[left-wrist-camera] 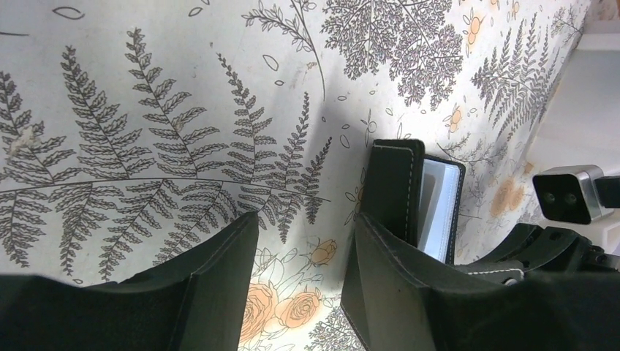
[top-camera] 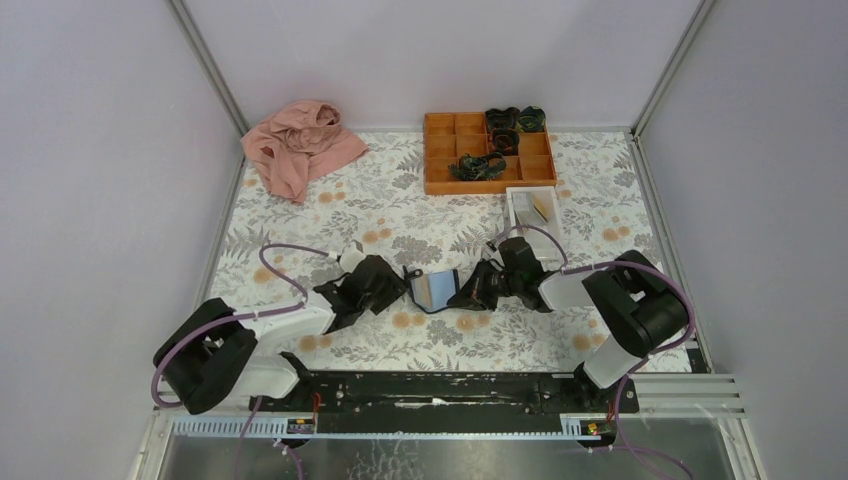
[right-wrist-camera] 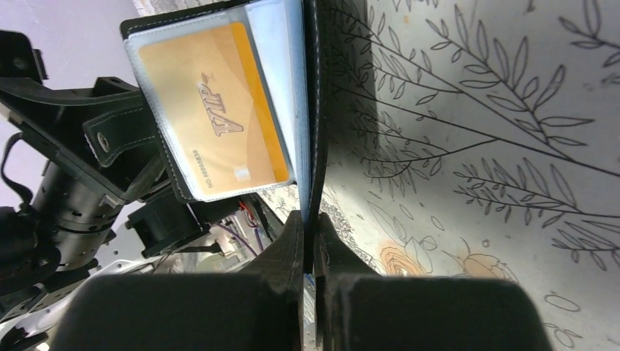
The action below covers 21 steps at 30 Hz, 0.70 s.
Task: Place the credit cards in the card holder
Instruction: Close the card holder at the center of the board.
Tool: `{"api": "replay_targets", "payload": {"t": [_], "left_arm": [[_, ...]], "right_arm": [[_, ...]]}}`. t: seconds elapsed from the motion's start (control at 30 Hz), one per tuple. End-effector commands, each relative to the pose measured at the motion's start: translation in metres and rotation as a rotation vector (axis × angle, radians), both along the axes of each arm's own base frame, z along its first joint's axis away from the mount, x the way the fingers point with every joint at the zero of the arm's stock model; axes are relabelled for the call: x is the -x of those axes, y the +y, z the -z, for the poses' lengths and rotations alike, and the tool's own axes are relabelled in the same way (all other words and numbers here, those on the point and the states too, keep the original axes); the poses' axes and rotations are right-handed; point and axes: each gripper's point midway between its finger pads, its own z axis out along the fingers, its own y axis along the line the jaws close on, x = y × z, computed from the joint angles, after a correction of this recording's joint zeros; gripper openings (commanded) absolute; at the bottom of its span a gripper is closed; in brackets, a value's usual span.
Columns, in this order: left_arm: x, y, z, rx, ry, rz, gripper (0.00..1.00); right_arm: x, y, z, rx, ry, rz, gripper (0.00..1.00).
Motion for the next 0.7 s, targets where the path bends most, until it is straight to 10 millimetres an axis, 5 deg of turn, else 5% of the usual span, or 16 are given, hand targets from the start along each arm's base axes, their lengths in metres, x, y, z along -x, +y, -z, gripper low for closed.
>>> {"api": "replay_targets", "payload": {"t": [0.0,0.67], "left_arm": [[0.006,0.008,0.013,-0.099,0.033,0.045,0.60],[0.009,-0.036,0.012,-0.074,0.030,0.188,0.57]], "right_arm": [[-0.006,0.003,-0.004,0.021,-0.046,-0.029,0.00],[-0.013,0.015,-0.004,0.122,-0.136,-0.106,0.00]]}}
